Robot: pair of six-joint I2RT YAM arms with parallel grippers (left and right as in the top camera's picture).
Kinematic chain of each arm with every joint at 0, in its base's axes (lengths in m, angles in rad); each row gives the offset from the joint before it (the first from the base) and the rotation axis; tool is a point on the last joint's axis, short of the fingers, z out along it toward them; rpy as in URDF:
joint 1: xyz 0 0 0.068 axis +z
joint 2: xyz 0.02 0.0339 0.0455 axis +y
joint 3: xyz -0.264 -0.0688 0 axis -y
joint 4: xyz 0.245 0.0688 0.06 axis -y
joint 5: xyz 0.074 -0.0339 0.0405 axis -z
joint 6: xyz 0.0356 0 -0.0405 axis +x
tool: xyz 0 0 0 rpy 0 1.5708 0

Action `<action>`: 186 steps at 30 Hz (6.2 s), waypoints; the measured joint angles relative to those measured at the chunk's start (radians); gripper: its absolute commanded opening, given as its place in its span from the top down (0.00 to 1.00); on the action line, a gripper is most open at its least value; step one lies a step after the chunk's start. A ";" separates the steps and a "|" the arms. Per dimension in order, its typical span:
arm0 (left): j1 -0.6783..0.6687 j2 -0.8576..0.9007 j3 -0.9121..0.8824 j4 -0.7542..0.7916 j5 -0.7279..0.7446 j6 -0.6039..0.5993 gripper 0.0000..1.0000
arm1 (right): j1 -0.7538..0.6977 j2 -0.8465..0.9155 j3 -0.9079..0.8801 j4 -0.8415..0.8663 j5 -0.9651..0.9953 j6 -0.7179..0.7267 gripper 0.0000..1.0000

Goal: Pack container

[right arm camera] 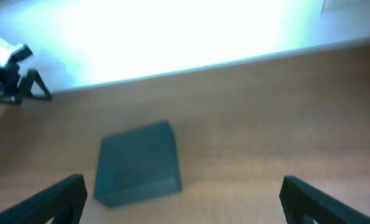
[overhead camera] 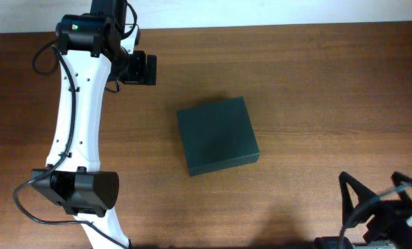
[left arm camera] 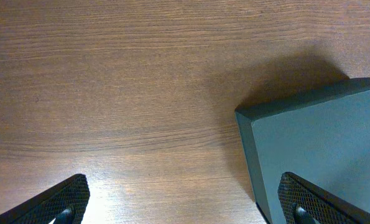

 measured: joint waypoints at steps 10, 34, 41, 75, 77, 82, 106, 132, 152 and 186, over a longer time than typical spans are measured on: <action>0.000 0.000 0.000 0.001 -0.001 0.000 0.01 | -0.029 -0.271 -0.529 0.628 -0.001 -0.148 0.01; 0.000 0.000 0.000 0.001 0.000 0.000 0.01 | -0.029 -0.630 -1.270 1.333 0.000 -0.158 0.01; 0.000 0.000 0.000 0.001 0.000 0.000 0.01 | -0.029 -0.630 -1.316 1.341 0.000 -0.158 0.01; 0.000 0.000 0.000 0.001 0.000 0.000 0.01 | -0.029 -0.631 -1.573 1.312 -0.032 -0.157 0.01; 0.000 0.000 0.000 0.001 0.000 0.000 0.01 | -0.029 -0.631 -1.573 1.312 -0.032 -0.157 0.01; 0.000 0.000 0.000 0.001 0.000 0.000 0.01 | -0.029 -0.631 -1.573 1.312 -0.032 -0.156 0.01; 0.000 0.000 0.000 0.001 0.000 0.000 0.01 | -0.029 -0.631 -1.573 1.312 -0.032 -0.154 0.01; -0.143 -0.320 -0.021 0.243 -0.042 0.000 0.01 | -0.029 -0.631 -1.573 1.313 -0.032 -0.154 0.01; -0.063 -1.048 -1.028 0.804 -0.053 0.000 0.01 | -0.029 -0.632 -1.573 1.313 -0.038 -0.154 0.01; -0.049 -1.783 -1.802 1.368 -0.053 0.000 0.01 | -0.029 -0.632 -1.573 1.313 -0.039 -0.154 0.01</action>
